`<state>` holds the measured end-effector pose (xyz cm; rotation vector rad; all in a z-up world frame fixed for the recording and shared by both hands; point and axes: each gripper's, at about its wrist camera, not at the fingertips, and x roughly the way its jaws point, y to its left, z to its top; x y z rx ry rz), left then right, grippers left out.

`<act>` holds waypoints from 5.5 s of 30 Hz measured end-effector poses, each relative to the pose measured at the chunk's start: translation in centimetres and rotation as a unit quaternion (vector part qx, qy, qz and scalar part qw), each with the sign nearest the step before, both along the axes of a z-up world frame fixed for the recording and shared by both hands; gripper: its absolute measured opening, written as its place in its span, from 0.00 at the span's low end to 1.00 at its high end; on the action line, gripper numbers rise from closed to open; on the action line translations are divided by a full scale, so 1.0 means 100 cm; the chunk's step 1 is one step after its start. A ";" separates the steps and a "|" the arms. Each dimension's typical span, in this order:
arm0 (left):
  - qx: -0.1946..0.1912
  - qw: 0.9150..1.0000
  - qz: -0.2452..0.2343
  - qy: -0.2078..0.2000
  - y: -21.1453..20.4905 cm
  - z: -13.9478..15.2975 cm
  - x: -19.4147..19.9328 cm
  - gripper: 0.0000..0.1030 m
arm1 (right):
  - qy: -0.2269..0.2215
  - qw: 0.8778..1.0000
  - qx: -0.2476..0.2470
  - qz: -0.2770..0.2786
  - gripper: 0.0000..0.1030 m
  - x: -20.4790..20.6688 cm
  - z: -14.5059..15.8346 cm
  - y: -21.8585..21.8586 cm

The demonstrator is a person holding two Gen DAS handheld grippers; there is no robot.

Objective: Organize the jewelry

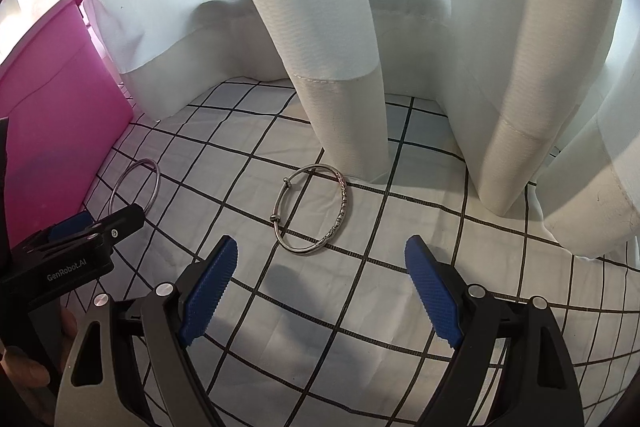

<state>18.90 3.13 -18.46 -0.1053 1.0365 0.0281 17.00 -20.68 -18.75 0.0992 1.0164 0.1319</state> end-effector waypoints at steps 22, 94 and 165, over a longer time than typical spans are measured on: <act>0.038 0.999 -0.014 -0.019 -0.017 -0.006 0.038 0.95 | -0.019 0.998 -0.066 0.006 0.80 0.036 -0.017 0.038; -0.014 0.988 -0.041 -0.146 -0.043 0.183 -0.155 0.67 | -0.156 0.982 0.021 0.105 0.41 -0.114 0.141 0.002; 0.018 0.984 0.178 -0.004 0.260 0.181 -0.053 0.93 | -0.029 0.971 -0.018 0.238 0.65 0.051 0.169 0.311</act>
